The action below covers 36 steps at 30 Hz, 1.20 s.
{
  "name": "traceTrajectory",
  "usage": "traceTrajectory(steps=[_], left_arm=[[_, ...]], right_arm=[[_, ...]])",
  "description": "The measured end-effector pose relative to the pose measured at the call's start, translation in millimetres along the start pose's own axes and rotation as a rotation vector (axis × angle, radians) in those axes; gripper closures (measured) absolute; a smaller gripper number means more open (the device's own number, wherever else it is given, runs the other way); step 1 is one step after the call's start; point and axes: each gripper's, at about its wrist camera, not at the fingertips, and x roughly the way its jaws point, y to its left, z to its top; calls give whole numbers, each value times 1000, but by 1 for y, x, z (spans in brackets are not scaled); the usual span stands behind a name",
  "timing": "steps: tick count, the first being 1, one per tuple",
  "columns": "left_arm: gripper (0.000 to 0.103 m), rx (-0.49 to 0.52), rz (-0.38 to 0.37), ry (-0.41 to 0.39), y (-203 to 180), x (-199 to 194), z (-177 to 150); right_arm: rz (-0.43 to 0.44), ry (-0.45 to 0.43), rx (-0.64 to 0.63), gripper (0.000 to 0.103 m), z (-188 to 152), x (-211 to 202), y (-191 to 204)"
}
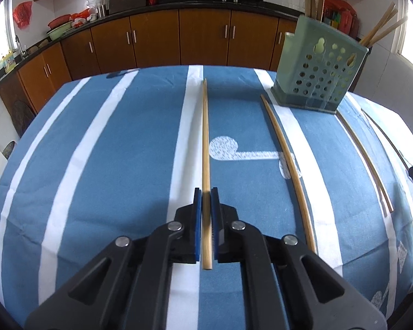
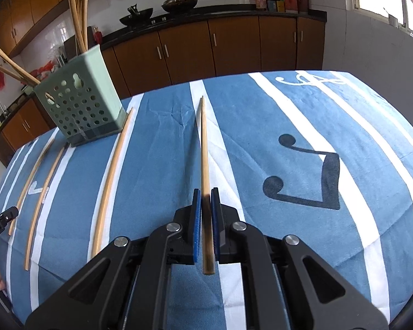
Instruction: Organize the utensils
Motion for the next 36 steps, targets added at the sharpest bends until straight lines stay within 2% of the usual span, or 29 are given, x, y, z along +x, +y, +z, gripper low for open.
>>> traceTrajectory(steps=[10, 24, 26, 30, 31, 32, 34, 36], left_arm=[[96, -27, -18, -150, 3, -49, 25], [96, -24, -27, -280, -3, -89, 46], [96, -22, -27, -287, -3, -91, 47], [96, -25, -29, -287, -2, -91, 45], [96, -24, -30, -285, -2, -91, 45], [96, -24, -29, -284, -1, -90, 44], [96, -24, -29, -280, -1, -89, 44], [96, -25, -27, -278, -1, -89, 45]], right_arm=[[7, -118, 38, 95, 22, -30, -10], [13, -214, 45, 95, 41, -52, -9], [4, -197, 31, 95, 40, -49, -8], [44, -62, 22, 94, 26, -26, -8], [55, -34, 21, 90, 21, -21, -7], [65, -7, 15, 78, 16, -16, -4], [91, 32, 8, 66, 8, -10, 2], [113, 68, -16, 66, -1, -3, 12]])
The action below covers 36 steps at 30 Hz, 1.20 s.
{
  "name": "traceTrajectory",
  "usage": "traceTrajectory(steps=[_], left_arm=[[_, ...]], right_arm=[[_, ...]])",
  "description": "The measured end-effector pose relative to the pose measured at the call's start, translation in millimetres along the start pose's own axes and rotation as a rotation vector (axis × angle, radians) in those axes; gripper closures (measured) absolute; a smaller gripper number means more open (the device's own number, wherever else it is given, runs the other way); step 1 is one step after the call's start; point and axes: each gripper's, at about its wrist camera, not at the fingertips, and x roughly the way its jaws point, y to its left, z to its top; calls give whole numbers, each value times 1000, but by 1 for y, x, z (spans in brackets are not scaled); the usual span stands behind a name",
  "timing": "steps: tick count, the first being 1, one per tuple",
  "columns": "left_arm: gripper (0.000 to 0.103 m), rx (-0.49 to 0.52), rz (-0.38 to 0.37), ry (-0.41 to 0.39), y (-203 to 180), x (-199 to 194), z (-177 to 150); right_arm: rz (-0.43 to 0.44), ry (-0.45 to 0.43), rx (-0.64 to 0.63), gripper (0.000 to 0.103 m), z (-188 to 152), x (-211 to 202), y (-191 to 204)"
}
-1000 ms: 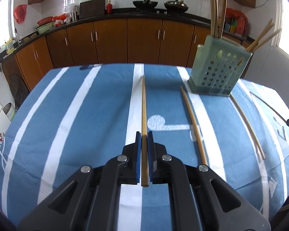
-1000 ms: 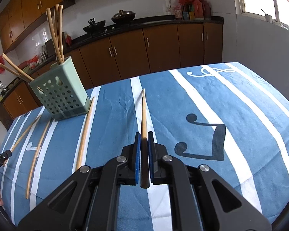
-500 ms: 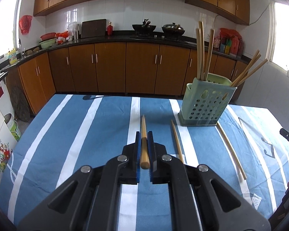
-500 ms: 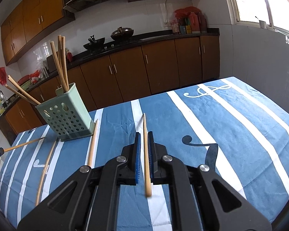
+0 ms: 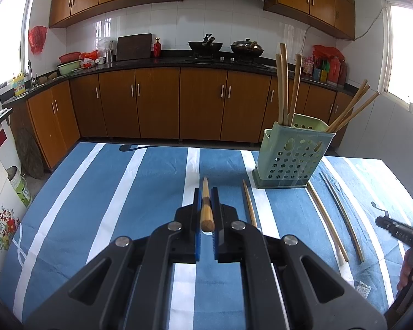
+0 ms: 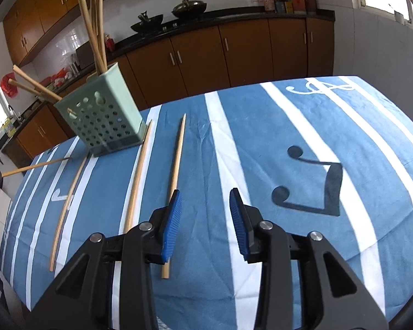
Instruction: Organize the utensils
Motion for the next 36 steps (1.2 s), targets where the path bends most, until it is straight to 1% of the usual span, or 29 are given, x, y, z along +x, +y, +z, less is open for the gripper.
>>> traceTrajectory(steps=[2, 6, 7, 9, 11, 12, 14, 16, 21, 25, 30, 36], left_arm=[[96, 1, 0, 0, 0, 0, 0], [96, 0, 0, 1, 0, 0, 0], [96, 0, -1, 2, -1, 0, 0], [96, -1, -1, 2, 0, 0, 0], [96, -3, -1, 3, 1, 0, 0], [96, -4, -2, 3, 1, 1, 0], [96, -6, -2, 2, 2, 1, 0], [96, -9, -2, -2, 4, 0, 0], [96, -10, -2, -21, 4, -6, 3], [96, -9, -2, -31, 3, -8, 5], [96, -9, -4, -41, 2, -12, 6], [96, -8, -9, -63, 1, -19, 10]], right_arm=[[13, 29, -36, 66, -6, 6, 10], [1, 77, -106, 67, -20, 18, 28], [-3, 85, -113, 70, -22, 19, 29], [-18, 108, -131, 79, -27, 24, 32], [-48, 91, -157, 90, -30, 23, 32], [-58, 91, -162, 94, -29, 22, 31], [-53, 89, -131, 96, -26, 20, 23], [-62, 48, -111, 96, -19, 12, 17], [-58, -110, -48, 96, 9, -25, 3], [-59, -223, -21, 96, 26, -52, -2], [-47, -313, 2, 96, 38, -73, -3], [-40, -359, 1, 96, 44, -82, 0]])
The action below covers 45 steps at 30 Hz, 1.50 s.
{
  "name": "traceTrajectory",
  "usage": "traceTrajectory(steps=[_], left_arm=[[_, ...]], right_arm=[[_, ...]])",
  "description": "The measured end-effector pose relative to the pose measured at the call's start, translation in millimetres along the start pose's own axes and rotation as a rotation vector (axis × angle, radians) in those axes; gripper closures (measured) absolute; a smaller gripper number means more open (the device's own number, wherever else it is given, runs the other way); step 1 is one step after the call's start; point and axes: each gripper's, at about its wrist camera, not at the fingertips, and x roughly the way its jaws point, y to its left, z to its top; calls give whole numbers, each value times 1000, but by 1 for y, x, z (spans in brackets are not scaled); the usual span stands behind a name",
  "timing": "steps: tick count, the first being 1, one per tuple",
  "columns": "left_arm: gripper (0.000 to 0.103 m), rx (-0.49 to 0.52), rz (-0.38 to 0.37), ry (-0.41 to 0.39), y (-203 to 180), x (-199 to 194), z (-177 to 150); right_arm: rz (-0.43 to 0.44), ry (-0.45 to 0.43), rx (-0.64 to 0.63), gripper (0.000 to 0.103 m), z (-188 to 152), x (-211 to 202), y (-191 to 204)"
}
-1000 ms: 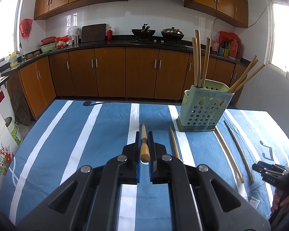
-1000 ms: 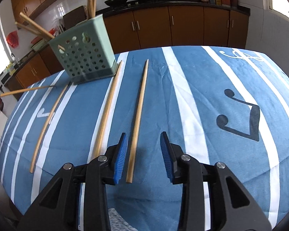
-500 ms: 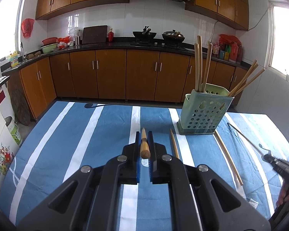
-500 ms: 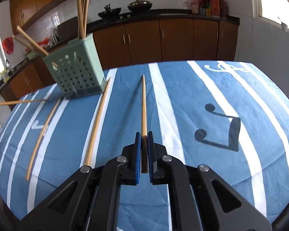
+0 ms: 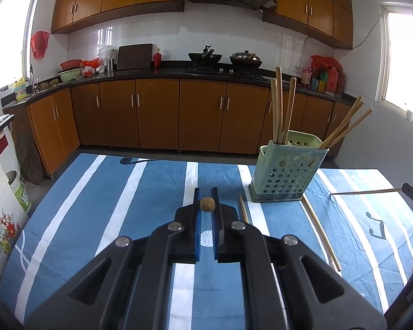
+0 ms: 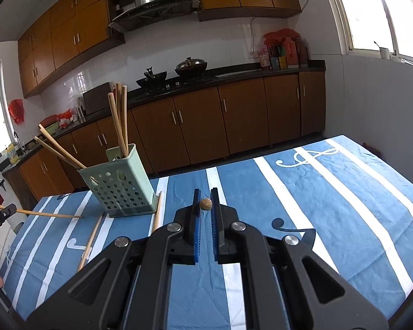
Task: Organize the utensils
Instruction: 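Carry both held chopsticks up above the green holder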
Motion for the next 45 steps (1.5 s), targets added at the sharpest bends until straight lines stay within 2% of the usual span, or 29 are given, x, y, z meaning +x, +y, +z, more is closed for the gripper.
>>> traceTrajectory(steps=[14, 20, 33, 40, 45], left_arm=[[96, 51, 0, -75, -9, -15, 28], [96, 80, -47, -112, -21, -29, 47], [96, 133, -237, -189, -66, -69, 93], [96, 120, -245, -260, -89, -67, 124], [96, 59, -240, -283, -94, -52, 145]], right_arm=[[23, -78, -48, 96, 34, -12, 18], [72, -117, -64, 96, 53, -23, 32], [249, -249, -74, 96, 99, -51, 71], [280, -302, -82, 96, 113, -47, 89], [276, -339, -66, 96, 123, -36, 96]])
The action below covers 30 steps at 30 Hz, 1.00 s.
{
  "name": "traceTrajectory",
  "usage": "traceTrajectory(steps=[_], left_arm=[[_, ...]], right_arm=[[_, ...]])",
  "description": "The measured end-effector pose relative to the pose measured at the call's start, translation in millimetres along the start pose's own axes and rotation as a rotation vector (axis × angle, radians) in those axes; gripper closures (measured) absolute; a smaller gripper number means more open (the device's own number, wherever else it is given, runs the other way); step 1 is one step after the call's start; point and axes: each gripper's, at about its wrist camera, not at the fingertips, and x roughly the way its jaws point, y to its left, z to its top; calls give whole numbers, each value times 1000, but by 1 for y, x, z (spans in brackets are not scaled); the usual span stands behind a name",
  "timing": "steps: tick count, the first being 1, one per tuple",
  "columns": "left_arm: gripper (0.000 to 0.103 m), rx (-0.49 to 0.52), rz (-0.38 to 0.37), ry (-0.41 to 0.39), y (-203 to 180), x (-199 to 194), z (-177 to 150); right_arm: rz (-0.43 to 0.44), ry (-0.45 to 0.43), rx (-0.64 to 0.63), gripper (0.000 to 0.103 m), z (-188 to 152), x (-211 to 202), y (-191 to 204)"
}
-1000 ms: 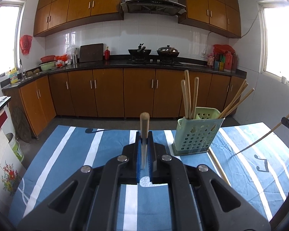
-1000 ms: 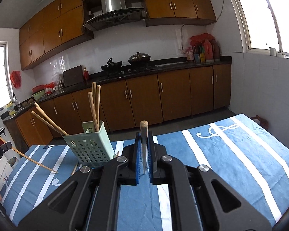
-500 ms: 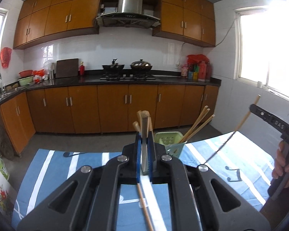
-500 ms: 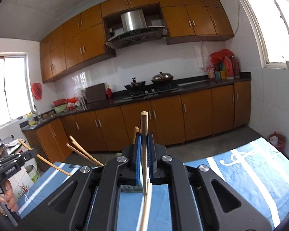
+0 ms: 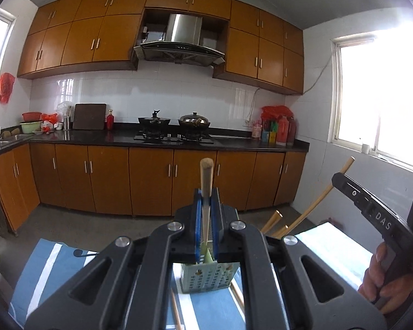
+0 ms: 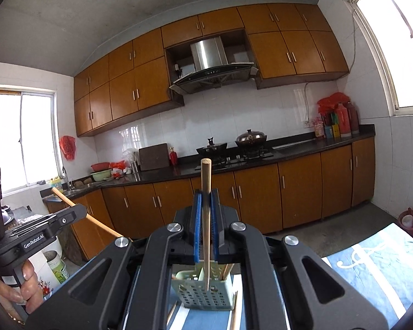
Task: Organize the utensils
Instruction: 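Carry both held chopsticks up above the green holder, then drop both chopsticks into the green holder by opening both grippers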
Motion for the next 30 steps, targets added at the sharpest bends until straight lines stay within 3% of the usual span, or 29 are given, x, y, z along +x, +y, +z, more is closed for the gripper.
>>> traceTrajectory(steps=[9, 18, 27, 30], left_arm=[[96, -5, 23, 78, 8, 44, -12], [96, 2, 17, 141, 17, 81, -27], [96, -24, 10, 186, 25, 94, -41], [93, -33, 11, 184, 25, 91, -40]], right_arm=[[-27, -41, 25, 96, -2, 38, -4], [-47, 58, 40, 96, -32, 71, -10], [-37, 125, 68, 95, -48, 77, -14], [-40, 133, 71, 88, -47, 75, -16]])
